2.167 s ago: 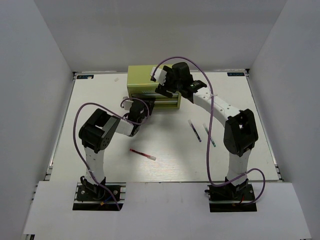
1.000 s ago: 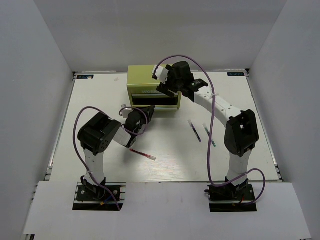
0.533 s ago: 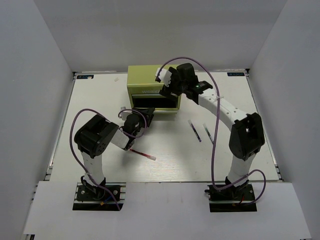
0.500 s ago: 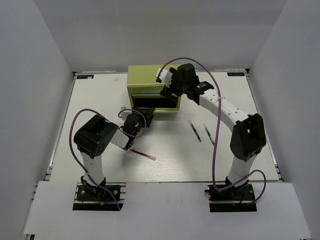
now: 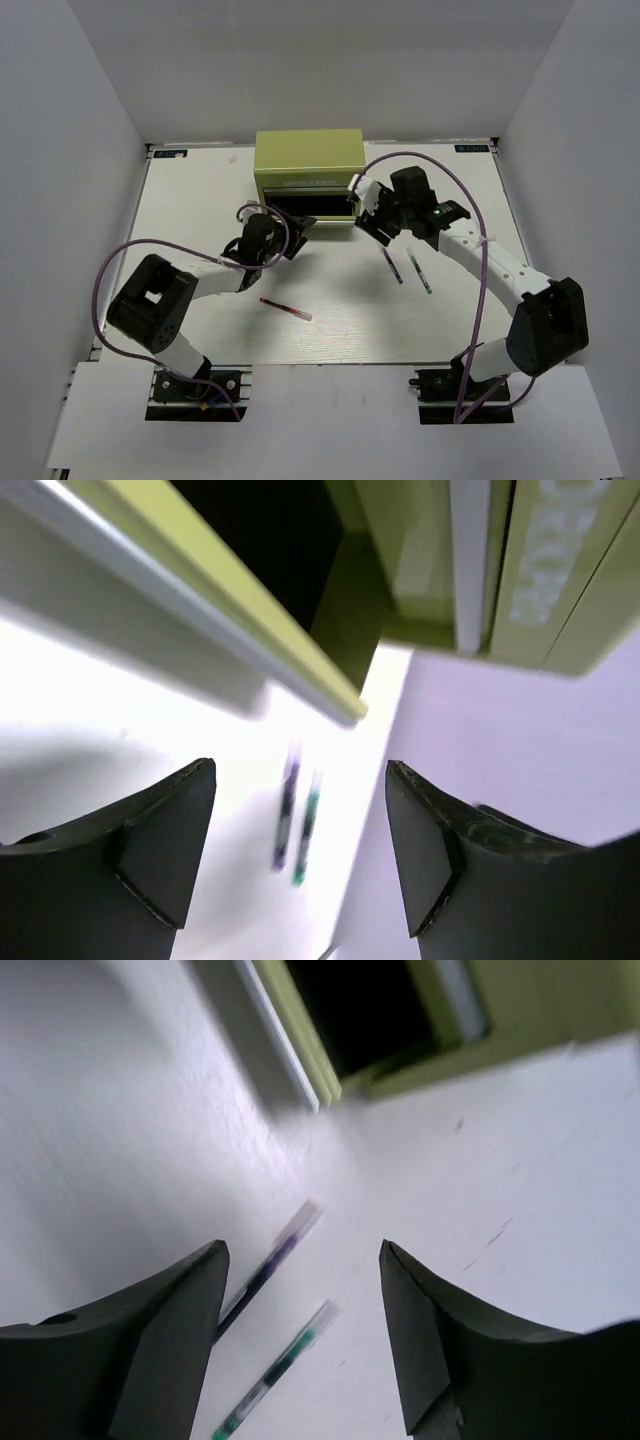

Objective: Sort the stationery into containers
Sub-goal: Pick up the pen from the center of the board, then place the pen in the drawer, then pick up the pen from the center of the board, then place the pen in the drawer, then pick up the pen from the center of the board, then place the pen in the drawer.

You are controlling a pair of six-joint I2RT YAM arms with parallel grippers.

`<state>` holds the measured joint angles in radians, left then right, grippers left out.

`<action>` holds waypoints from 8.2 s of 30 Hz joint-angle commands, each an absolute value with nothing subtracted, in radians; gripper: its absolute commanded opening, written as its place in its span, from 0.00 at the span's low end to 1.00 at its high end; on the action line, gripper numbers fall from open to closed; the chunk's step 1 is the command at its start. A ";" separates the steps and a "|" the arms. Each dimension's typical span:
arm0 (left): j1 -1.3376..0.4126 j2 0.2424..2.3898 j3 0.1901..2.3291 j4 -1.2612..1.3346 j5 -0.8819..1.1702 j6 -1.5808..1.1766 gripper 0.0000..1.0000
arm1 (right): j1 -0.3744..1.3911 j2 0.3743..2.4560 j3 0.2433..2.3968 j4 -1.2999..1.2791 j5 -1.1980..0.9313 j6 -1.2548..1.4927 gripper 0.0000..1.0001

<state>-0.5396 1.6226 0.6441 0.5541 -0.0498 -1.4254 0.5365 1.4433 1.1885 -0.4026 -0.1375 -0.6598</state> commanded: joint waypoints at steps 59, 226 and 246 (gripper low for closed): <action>-0.538 1.370 0.764 -0.669 0.064 -1.312 0.91 | 0.406 1.600 1.389 -0.620 -0.566 -1.060 0.00; -0.497 0.646 0.492 -0.540 -0.129 -1.272 0.98 | 0.689 2.111 1.919 -0.520 -0.267 -0.999 0.55; -0.497 0.678 0.492 -0.509 -0.120 -1.272 0.98 | 0.724 2.131 1.813 -0.640 -0.295 -1.075 0.00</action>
<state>-0.5011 0.6964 0.4961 -0.5156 -0.1154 -1.2724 0.7204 2.1197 1.8431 -0.7361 -0.4023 -1.1324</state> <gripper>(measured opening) 0.971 0.012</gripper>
